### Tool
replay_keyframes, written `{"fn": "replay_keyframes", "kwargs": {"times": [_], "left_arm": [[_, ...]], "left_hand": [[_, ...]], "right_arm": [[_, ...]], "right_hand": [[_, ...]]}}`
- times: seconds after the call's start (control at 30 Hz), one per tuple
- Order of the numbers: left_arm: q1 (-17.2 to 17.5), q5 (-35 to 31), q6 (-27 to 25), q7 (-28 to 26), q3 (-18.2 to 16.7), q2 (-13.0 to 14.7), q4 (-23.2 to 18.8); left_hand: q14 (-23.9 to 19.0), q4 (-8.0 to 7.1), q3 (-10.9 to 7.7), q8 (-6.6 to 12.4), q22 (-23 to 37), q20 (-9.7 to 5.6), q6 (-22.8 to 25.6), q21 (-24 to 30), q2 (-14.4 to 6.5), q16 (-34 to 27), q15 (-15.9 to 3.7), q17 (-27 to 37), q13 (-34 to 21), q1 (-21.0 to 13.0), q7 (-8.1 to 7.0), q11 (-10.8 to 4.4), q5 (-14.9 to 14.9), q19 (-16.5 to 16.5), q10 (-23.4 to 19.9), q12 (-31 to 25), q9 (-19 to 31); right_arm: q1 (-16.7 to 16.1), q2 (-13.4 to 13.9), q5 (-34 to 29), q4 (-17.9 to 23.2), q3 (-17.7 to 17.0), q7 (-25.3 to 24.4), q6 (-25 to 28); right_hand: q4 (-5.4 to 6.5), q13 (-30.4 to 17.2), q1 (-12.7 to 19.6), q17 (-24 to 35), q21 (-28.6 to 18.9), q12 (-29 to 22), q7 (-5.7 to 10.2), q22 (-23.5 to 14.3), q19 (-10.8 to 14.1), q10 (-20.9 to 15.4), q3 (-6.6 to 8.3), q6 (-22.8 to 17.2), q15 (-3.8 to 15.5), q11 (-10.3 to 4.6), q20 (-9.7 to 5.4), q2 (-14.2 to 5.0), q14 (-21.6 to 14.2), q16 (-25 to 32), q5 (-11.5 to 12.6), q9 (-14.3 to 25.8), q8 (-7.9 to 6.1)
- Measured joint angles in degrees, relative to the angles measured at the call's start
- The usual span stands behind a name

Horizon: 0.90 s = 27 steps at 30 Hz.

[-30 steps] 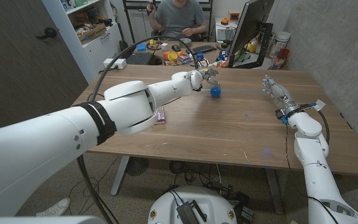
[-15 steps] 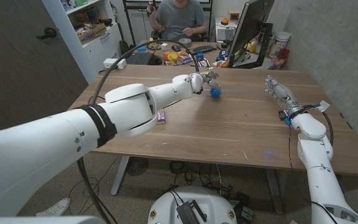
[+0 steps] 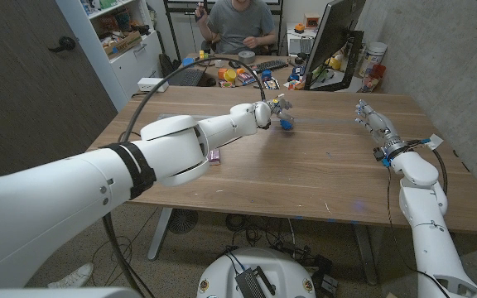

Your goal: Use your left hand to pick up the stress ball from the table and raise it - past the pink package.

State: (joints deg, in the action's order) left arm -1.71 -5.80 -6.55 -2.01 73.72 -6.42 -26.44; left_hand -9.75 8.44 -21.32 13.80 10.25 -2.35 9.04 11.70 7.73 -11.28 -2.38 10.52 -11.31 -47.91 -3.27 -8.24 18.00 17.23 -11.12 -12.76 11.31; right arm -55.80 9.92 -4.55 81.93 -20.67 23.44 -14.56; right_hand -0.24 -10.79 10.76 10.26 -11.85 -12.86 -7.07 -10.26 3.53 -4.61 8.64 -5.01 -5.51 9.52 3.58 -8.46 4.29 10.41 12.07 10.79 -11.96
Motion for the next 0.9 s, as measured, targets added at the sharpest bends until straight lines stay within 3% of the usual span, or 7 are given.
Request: {"fn": "replay_keyframes", "kwargs": {"times": [0.43,0.73,0.9], "left_arm": [[0.69,-0.04,0.00,-0.01,0.01,0.00,-0.50],[0.96,0.08,0.01,-0.08,0.01,0.00,-0.51],[1.05,-0.09,0.01,-0.14,0.00,0.00,-0.51]], "left_hand": [[-3.41,-0.07,0.07,0.83,0.00,-0.08,3.92,0.78,-0.87,-0.95,0.11,0.07,-0.03,-0.87,0.00,-1.39,-0.42,2.35,-4.05,-1.39,0.00],[-10.69,-0.25,-2.68,3.95,0.30,-0.23,14.36,2.43,-5.98,-2.28,0.02,0.56,-0.71,-3.40,-0.21,-3.19,-2.06,7.75,-11.62,-3.14,0.54],[-13.40,0.14,-4.12,5.00,0.56,-0.42,17.87,3.29,-8.09,-2.35,-0.14,0.53,-1.07,-5.08,-0.38,-3.54,-3.10,10.23,-14.39,-3.59,0.53]], "right_arm": [[-0.22,0.23,0.95,0.02,-0.77,0.66,-0.91],[-0.22,0.35,1.51,-0.36,-1.28,1.09,-1.48],[-0.20,0.35,1.76,-0.49,-1.66,1.18,-1.67]], "right_hand": [[0.00,0.01,0.00,0.00,0.00,0.00,0.00,0.00,0.00,0.00,0.00,0.00,0.00,0.00,0.00,0.00,0.00,0.00,0.02,0.29,0.00],[0.00,0.01,0.00,0.00,0.00,0.00,0.00,0.00,0.00,0.00,0.00,0.00,0.00,0.00,0.00,0.00,0.00,0.00,0.03,0.29,0.00],[0.00,0.01,0.00,0.00,0.00,0.00,0.00,0.00,0.00,0.00,0.00,0.00,0.00,0.00,0.00,0.00,0.00,0.00,0.03,0.28,0.00]]}}
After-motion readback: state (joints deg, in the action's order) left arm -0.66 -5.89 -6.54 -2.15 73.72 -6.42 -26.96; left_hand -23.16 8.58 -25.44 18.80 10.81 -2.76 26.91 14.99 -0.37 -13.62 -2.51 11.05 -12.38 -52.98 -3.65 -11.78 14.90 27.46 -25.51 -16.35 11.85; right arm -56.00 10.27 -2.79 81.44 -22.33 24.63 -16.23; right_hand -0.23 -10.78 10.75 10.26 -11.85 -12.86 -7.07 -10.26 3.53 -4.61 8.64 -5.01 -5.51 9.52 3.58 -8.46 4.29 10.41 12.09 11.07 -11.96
